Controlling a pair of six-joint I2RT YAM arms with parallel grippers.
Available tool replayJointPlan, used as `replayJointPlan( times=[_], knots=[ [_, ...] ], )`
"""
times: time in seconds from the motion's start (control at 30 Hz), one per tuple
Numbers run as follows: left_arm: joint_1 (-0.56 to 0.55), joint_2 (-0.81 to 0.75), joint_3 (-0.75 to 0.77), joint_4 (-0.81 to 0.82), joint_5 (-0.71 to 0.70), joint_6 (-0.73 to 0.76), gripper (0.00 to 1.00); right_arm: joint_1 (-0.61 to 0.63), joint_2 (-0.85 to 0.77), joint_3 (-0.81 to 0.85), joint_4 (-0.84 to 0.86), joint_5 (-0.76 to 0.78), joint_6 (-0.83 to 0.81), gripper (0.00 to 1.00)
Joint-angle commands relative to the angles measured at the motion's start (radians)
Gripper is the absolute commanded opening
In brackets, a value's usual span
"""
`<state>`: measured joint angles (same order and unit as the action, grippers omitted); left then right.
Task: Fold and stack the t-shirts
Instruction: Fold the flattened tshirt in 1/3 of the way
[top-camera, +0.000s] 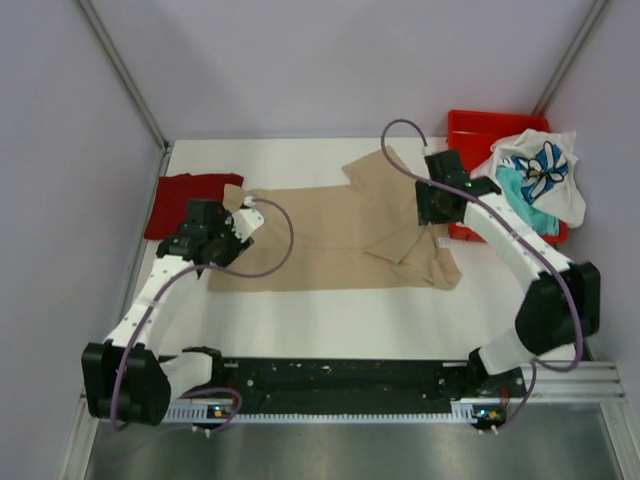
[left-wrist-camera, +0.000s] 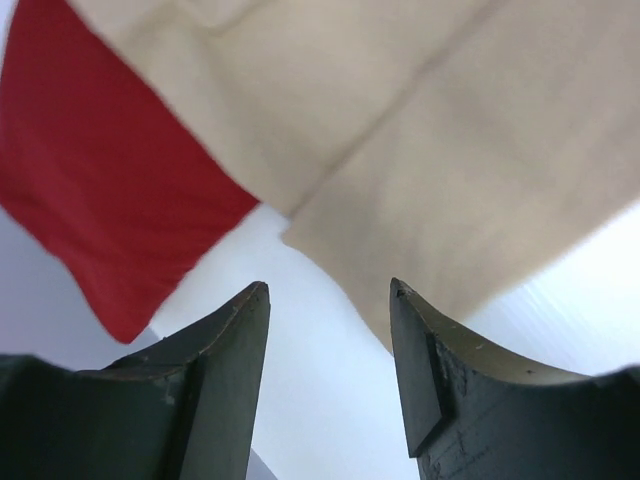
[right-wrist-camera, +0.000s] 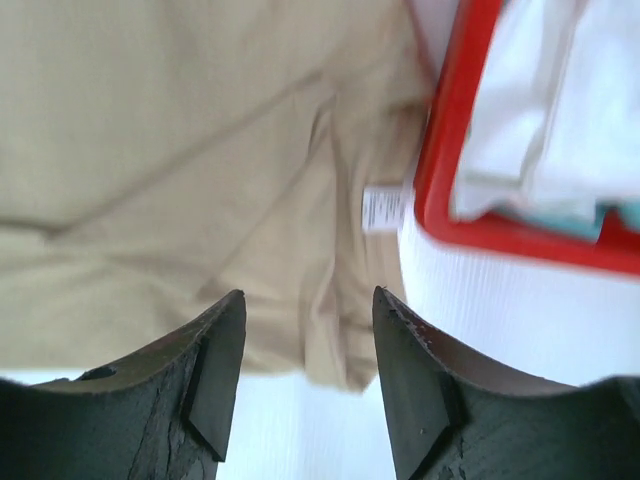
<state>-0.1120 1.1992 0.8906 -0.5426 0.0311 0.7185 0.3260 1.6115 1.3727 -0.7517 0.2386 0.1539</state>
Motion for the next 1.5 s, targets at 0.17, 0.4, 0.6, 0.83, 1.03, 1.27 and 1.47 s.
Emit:
replayJointPlan(
  times=[0.17, 0.4, 0.6, 0.83, 1.03, 1.27, 1.47],
  knots=[
    [-0.003, -0.039, -0.208, -0.031, 0.133, 0.294, 0.62, -0.071, -0.33, -0.477, 0.054, -0.079, 0.255, 0.52],
    [-0.003, -0.006, -0.304, 0.095, 0.104, 0.346, 0.58, -0.171, -0.478, -0.696, 0.218, -0.171, 0.345, 0.5],
    [-0.003, 0.014, -0.321, 0.119, 0.11, 0.348, 0.36, -0.271, -0.412, -0.796, 0.37, -0.303, 0.401, 0.44],
    [-0.003, 0.023, -0.358, 0.179, 0.086, 0.328, 0.0, -0.415, -0.393, -0.848, 0.4, -0.334, 0.429, 0.09],
    [-0.002, 0.03, -0.309, 0.126, -0.022, 0.277, 0.0, -0.495, -0.53, -0.885, 0.318, -0.328, 0.483, 0.0],
    [-0.002, -0.093, -0.3, -0.064, 0.022, 0.275, 0.0, -0.495, -0.708, -0.916, 0.105, -0.378, 0.631, 0.0],
    [-0.002, -0.153, -0.288, -0.281, 0.015, 0.285, 0.0, -0.482, -0.857, -0.859, -0.22, -0.288, 0.74, 0.0]
  ],
)
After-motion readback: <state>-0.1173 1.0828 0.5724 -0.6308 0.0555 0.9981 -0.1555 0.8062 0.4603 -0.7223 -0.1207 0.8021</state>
